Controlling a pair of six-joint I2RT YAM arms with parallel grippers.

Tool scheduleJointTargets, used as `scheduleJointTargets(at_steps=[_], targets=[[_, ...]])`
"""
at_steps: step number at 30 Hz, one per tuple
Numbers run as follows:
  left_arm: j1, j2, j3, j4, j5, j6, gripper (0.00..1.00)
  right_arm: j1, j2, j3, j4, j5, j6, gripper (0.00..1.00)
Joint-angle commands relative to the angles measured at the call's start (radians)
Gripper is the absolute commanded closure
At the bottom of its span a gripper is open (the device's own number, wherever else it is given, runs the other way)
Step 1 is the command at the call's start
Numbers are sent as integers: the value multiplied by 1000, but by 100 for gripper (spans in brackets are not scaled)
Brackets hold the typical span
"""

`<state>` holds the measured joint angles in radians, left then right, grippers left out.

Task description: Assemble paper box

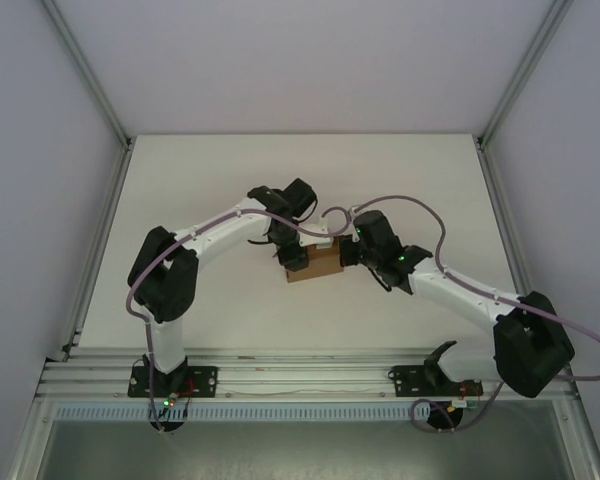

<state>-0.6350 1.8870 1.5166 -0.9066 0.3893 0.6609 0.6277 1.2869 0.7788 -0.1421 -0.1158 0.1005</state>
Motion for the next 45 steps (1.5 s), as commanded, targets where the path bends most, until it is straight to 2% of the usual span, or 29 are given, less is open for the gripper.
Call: scheduleJointTargets(at_steps=[1,8,13,22,29,32,35,36,41,42,43,45], targets=[[6,-17,-29,-17,-10,27,60,-6,8,61,-110,88,-81,100],[6,-36,-53,0,5,44,61,-8,55,47,-59,17,-91,100],[8,-40,-55,4,-5,42,61,-7,55,4,-16,35,-95,100],[11,-34,-56,40,22,13,61,8,42,-188,246,-19,-101,100],[11,-46,-57,49,34,7,61,12,57,-251,290,-40,-144,100],[11,-46,-54,55,21,-6,60,9,62,-253,289,1,-135,100],[11,-52,-41,69,-4,-40,50,13,69,-218,235,-34,-112,100],[11,-58,-31,68,2,-46,40,12,70,-212,230,-35,-102,100],[11,-110,-30,90,-12,-89,16,18,74,-136,105,28,-64,100],[11,-126,-36,98,-33,-115,6,20,73,-124,83,32,-60,100],[10,-140,-44,110,-64,-149,1,23,70,-118,70,42,-48,100],[11,-189,-79,142,-116,-229,0,30,65,-109,52,38,-42,100]])
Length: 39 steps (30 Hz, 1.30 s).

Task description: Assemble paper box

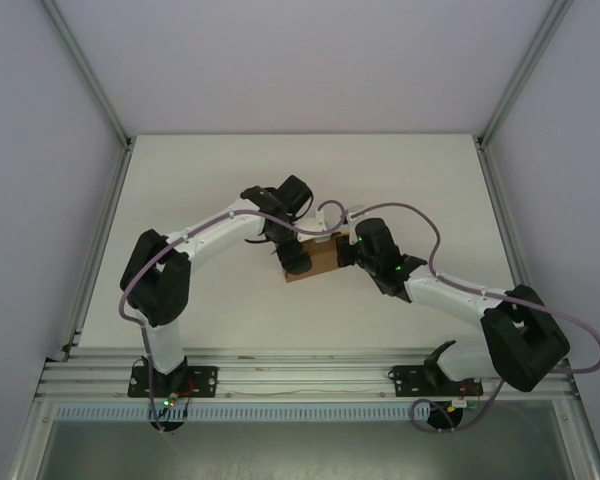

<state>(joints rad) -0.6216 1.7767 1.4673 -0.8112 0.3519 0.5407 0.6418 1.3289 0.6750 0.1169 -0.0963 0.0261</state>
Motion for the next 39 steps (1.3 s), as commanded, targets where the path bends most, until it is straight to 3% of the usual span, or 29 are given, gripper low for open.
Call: scheduleJointTargets(at_steps=[1,4,8,11,12,16,19,22,30,34,39], targets=[[-3,-109,-61,81,-117,-154,0,19,21,-1,-216,30,43,100],[-2,-207,-156,148,-235,-308,1,25,30,22,-254,44,63,100],[-2,-333,-302,197,-243,-391,6,32,50,32,-262,50,70,100],[6,-389,-363,231,-304,-443,22,34,46,29,-266,46,76,100],[12,-396,-367,230,-289,-452,29,35,47,32,-268,45,77,100],[29,-397,-381,249,-252,-462,30,35,50,40,-278,41,84,100],[44,-366,-367,248,-246,-474,38,38,53,46,-277,26,89,100],[57,-328,-351,241,-212,-467,51,39,53,51,-284,32,86,100],[62,-297,-349,265,-155,-442,55,40,62,65,-304,36,81,100],[62,-276,-324,253,-154,-452,66,39,67,67,-309,35,84,100],[62,-265,-299,243,-136,-511,96,45,71,75,-325,45,89,100]])
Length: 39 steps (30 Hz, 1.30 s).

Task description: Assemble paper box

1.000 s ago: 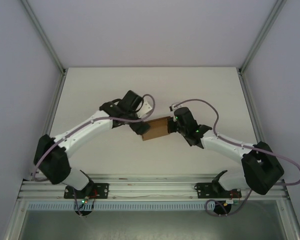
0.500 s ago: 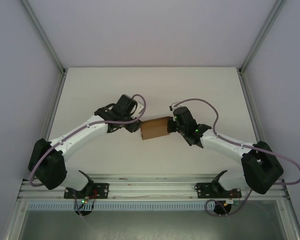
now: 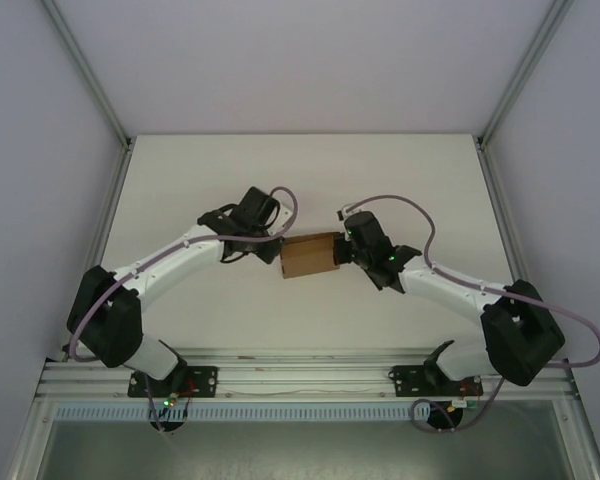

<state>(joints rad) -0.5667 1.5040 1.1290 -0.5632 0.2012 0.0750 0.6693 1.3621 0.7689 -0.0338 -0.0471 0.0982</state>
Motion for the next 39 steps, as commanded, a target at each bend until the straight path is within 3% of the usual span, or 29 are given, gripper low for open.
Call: scheduleJointTargets(at_steps=[1,6,12,17,27,39], targets=[[6,10,51,-18,19,-76,100,23,40,-20,-178,6,16,100],[3,2,58,-29,70,-302,100,69,47,-11,-199,110,49,100],[1,24,47,-56,13,-603,100,106,40,-2,-221,201,156,100],[-1,34,18,-39,-9,-721,100,117,24,-12,-209,209,193,100],[-5,73,-23,-25,-19,-677,100,119,10,-26,-210,218,198,100],[-82,28,-188,3,-136,-582,100,119,-4,-127,-83,158,105,100]])
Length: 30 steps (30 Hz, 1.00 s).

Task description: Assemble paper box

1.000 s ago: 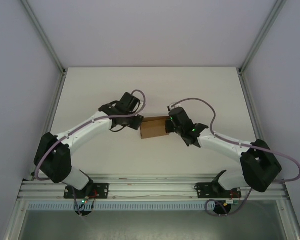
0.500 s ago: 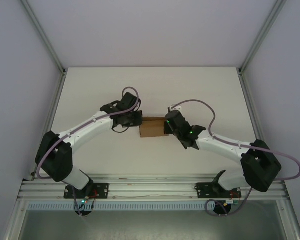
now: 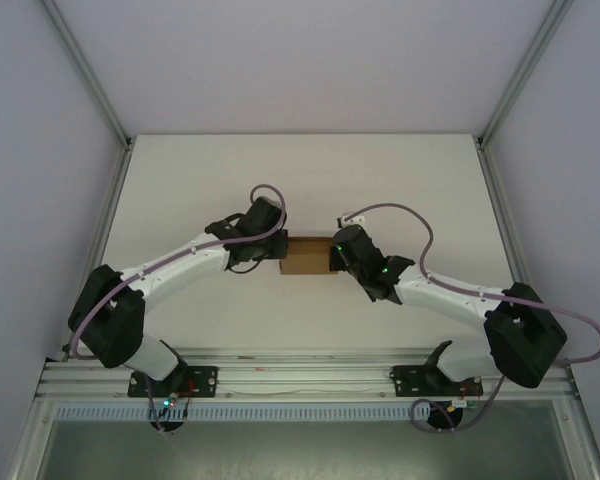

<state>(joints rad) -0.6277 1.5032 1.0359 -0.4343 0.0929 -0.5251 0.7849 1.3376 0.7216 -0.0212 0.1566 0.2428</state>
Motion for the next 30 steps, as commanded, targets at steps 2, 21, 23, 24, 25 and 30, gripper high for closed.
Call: scheduleJointTargets(at_steps=[2,21,23,24,25,30], targets=[[-32,17,-131,-93,-23,14,100,4,16,-112,-56,-44,-56,100],[-55,5,-165,-21,-115,4,100,-71,-172,25,-113,-112,10,23],[-55,2,-163,-15,-116,4,100,-112,-150,45,-98,-135,50,23],[-55,0,-160,-14,-118,4,100,-128,-135,55,-96,-148,60,23],[-56,0,-157,-15,-118,4,100,-142,-116,62,-94,-166,66,23],[-57,5,-135,-21,-116,20,100,-171,-40,88,-109,-196,94,24]])
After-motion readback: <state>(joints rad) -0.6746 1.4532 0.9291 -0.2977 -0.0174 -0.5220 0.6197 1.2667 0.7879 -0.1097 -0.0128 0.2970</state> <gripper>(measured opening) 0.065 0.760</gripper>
